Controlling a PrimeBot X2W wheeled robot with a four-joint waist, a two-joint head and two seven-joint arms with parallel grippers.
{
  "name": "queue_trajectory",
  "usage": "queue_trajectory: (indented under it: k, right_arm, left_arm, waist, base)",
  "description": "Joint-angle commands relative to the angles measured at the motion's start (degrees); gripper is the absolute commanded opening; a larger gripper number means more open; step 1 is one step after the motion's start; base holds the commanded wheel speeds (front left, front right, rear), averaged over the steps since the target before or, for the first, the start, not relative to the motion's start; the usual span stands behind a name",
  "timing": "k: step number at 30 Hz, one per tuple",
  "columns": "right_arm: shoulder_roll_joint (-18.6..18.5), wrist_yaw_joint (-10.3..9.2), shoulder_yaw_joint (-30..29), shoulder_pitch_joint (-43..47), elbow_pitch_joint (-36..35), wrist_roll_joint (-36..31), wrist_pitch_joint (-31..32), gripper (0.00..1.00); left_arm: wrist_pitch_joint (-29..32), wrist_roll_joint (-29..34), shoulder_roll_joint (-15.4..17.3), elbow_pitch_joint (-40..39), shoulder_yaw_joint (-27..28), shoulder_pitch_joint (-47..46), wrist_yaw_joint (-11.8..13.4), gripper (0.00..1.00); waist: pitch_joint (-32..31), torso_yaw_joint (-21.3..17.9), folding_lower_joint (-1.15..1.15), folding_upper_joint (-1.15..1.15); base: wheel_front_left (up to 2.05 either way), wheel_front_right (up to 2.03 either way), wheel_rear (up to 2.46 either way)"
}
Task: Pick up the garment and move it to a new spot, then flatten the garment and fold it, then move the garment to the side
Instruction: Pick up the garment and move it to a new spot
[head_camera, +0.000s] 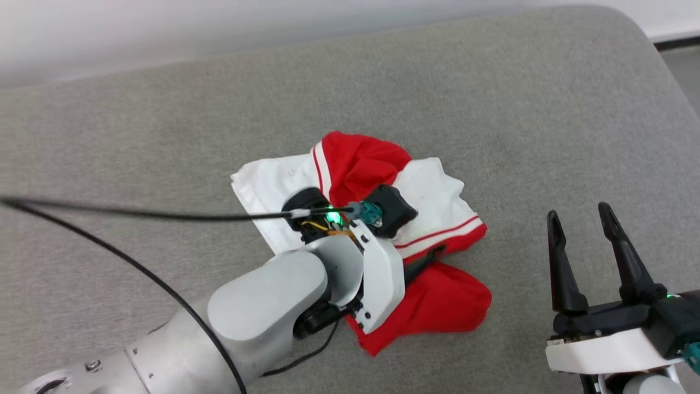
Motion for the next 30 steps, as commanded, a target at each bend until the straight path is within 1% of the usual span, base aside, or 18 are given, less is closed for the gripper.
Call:
queue_trajectory:
  k: [1, 5, 10, 12, 15, 19, 21, 24, 27, 30]
  right_arm:
    - [0.12, -0.02, -0.04, 0.69, 0.25, -0.41, -0.11, 1.00]
    - [0.12, -0.02, -0.26, 1.84, 0.60, -0.82, -0.12, 1.00]
    - [0.11, -0.02, -0.42, 3.05, 1.13, -1.02, -0.11, 1.00]
    - [0.11, -0.02, -0.58, 3.45, 1.29, -1.05, -0.11, 1.00]
    - [0.11, -0.02, -0.79, 3.63, 1.43, -1.20, -0.12, 1.00]
    - [0.12, -0.02, -1.17, 4.69, 1.59, -1.33, -0.11, 1.00]
    - [0.11, -0.02, -1.34, 4.91, 1.78, -1.35, -0.11, 1.00]
    - [0.11, -0.02, -1.53, 5.50, 2.04, -1.18, -0.12, 1.00]
    - [0.11, -0.02, -1.69, 5.92, 2.26, -1.04, -0.11, 1.00]
    - [0.10, -0.02, -1.72, 6.14, 2.44, -0.94, -0.12, 1.00]
  left_arm:
    - [-2.44, 1.16, -0.26, -0.08, 0.71, -0.12, 1.12, 1.00]
    - [-10.64, 4.29, -0.03, -0.57, 3.16, 1.40, 6.07, 1.00]
    - [-20.42, 7.34, 1.68, -0.99, 7.24, 4.89, 13.96, 1.00]
    - [-22.14, 8.00, 2.70, -1.30, 9.70, 7.15, 17.33, 1.00]
    - [-23.09, 9.13, 4.37, -3.02, 14.51, 11.68, 22.39, 1.00]
    - [-23.21, 13.73, 6.07, -9.10, 24.28, 19.84, 27.79, 1.00]
    - [-23.21, 16.28, 6.28, -12.16, 29.25, 24.31, 29.36, 1.00]
    - [-23.18, 19.57, 5.87, -15.56, 35.90, 31.11, 30.72, 1.00]
    - [-23.13, 22.80, 4.43, -17.93, 41.80, 37.08, 31.00, 1.00]
    - [-23.13, 25.91, 2.64, -20.04, 45.45, 42.45, 30.47, 1.00]
  waist:
    - [-1.92, 1.30, 0.00, 0.00]
    - [-4.18, 2.72, 0.00, 0.00]
    - [-5.98, 4.17, 0.00, 0.00]
    - [-6.40, 4.55, 0.00, 0.00]
    - [-7.02, 5.01, 0.00, 0.00]
    - [-7.88, 5.67, 0.00, 0.00]
    - [-8.40, 6.00, 0.00, 0.00]
    - [-9.17, 6.44, 0.00, 0.00]
    - [-9.78, 6.90, 0.00, 0.00]
    - [-10.43, 7.32, 0.00, 0.00]
  base:
    - [0.00, 0.00, 0.00]
    - [0.00, 0.00, 0.00]
    - [0.00, 0.00, 0.00]
    - [0.00, 0.00, 0.00]
    - [0.00, 0.00, 0.00]
    - [0.00, 0.00, 0.00]
    - [0.00, 0.00, 0.00]
    - [0.00, 0.00, 0.00]
    - [0.00, 0.00, 0.00]
    - [0.00, 0.00, 0.00]
